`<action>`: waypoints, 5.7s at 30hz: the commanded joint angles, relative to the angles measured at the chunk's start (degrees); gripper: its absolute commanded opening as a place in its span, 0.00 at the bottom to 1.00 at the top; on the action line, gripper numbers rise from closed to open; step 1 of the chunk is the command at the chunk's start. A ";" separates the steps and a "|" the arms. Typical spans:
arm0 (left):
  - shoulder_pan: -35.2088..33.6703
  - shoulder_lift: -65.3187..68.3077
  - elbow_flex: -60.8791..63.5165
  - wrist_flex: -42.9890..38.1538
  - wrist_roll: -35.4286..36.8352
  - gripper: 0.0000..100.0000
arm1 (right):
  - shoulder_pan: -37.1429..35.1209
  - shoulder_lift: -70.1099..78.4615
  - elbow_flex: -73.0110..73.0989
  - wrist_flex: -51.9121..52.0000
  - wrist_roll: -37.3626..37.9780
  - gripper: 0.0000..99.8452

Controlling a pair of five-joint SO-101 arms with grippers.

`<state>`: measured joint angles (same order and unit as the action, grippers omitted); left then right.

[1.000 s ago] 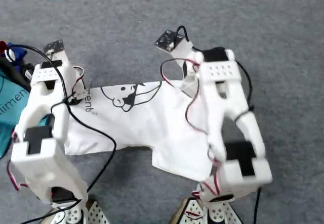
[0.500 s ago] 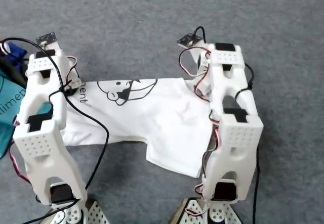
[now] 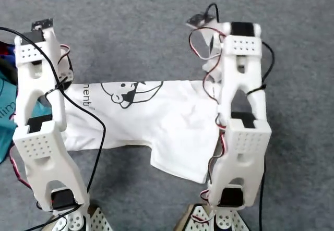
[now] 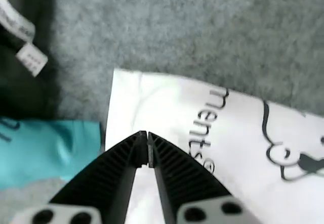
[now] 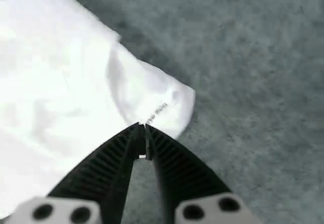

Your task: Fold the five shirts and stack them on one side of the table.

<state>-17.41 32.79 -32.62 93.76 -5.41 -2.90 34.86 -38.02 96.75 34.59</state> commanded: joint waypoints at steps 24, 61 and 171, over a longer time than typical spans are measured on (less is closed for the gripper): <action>-0.44 -4.26 28.40 -18.99 -3.08 0.02 | -1.01 21.93 -15.16 -1.85 -3.34 0.00; -5.45 -38.64 74.81 -28.04 -16.62 0.02 | -4.18 16.31 -1.45 -14.15 -3.43 0.00; -4.92 -66.42 99.43 -62.33 -6.95 0.02 | -29.85 -72.31 102.55 -26.64 8.70 0.20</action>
<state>-22.24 -32.18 67.43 32.40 -12.26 -31.03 -36.09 64.22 71.52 44.00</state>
